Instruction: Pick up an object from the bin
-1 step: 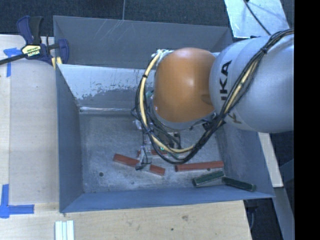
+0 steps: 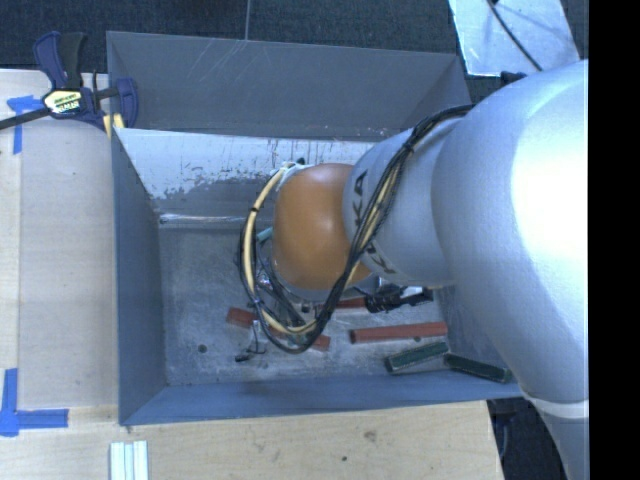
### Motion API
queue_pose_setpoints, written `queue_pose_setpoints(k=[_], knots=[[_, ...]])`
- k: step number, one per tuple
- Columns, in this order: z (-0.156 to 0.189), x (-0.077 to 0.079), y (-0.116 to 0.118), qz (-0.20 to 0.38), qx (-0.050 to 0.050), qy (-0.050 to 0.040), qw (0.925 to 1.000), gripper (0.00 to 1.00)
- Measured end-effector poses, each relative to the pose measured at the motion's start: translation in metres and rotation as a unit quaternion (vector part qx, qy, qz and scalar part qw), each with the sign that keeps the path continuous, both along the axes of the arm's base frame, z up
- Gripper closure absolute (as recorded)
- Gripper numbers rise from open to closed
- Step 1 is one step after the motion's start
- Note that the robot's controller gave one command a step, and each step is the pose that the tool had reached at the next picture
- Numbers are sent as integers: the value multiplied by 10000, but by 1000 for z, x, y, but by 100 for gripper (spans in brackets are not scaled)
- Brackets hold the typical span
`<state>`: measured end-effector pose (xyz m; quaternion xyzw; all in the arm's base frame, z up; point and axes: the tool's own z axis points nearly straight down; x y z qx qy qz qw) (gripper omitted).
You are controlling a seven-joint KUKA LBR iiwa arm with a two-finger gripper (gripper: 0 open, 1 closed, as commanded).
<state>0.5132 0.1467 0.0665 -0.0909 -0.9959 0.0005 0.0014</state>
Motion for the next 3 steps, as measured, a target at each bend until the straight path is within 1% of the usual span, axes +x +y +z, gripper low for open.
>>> queue_pose_setpoints(k=[1,2,3], knots=[[35,18,-24,201,1,-47,9998,0],[45,5,1,28,10,-34,10000,0],[2,11,-8,-455,0,-8,9990,0]])
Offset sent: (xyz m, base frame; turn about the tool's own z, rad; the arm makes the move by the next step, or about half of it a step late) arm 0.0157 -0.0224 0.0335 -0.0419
